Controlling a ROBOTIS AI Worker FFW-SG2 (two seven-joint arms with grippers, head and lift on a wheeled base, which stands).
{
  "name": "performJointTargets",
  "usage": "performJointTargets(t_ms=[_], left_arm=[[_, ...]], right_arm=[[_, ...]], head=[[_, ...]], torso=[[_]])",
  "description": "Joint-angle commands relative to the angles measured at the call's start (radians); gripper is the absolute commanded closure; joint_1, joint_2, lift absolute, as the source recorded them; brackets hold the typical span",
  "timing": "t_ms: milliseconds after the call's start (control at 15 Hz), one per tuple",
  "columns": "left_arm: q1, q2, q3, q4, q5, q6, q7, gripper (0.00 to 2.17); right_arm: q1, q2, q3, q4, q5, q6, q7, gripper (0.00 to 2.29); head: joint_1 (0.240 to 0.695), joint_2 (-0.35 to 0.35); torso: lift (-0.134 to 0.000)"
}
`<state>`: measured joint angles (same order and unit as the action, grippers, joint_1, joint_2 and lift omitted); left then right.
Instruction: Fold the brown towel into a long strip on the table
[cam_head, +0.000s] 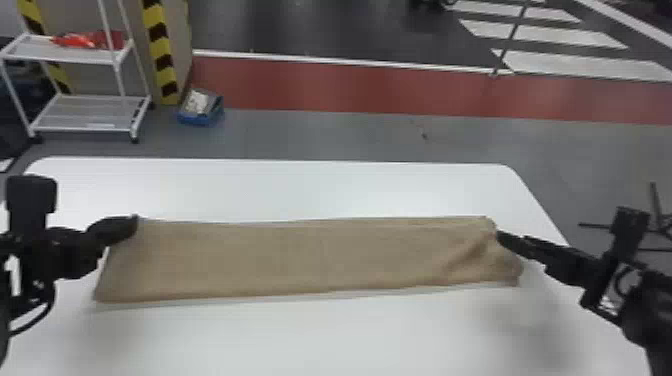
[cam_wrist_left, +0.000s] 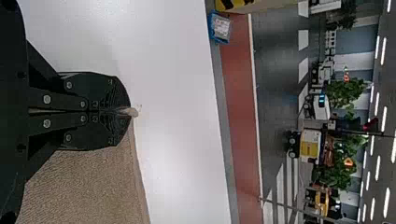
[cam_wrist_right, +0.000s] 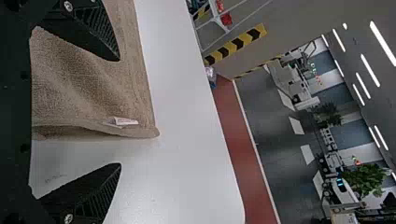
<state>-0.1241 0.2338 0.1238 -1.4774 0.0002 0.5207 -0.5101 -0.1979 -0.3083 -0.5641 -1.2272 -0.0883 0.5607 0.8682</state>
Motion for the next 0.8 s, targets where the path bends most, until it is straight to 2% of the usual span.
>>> performJointTargets(t_ms=[0, 400, 600, 733], left_arm=[[0.023, -0.001, 0.005, -0.029, 0.008, -0.006, 0.001, 1.28], [0.054, -0.002, 0.013, -0.067, 0.034, -0.006, -0.004, 1.28], [0.054, -0.014, -0.001, -0.067, 0.031, -0.006, -0.005, 1.27], [0.052, -0.014, -0.015, -0.067, 0.031, -0.009, -0.007, 1.27]], right_arm=[[0.000, 0.000, 0.001, 0.000, 0.001, 0.003, 0.000, 0.08], [-0.009, 0.005, 0.038, 0.005, 0.013, -0.061, -0.003, 0.08], [-0.023, 0.006, 0.078, 0.054, 0.019, -0.150, -0.064, 0.22], [-0.035, 0.017, 0.081, 0.063, 0.042, -0.150, -0.115, 0.32]], head=[[0.695, -0.161], [0.695, -0.159], [0.695, -0.158], [0.695, -0.166]], torso=[[-0.111], [-0.111], [-0.111], [-0.111]])
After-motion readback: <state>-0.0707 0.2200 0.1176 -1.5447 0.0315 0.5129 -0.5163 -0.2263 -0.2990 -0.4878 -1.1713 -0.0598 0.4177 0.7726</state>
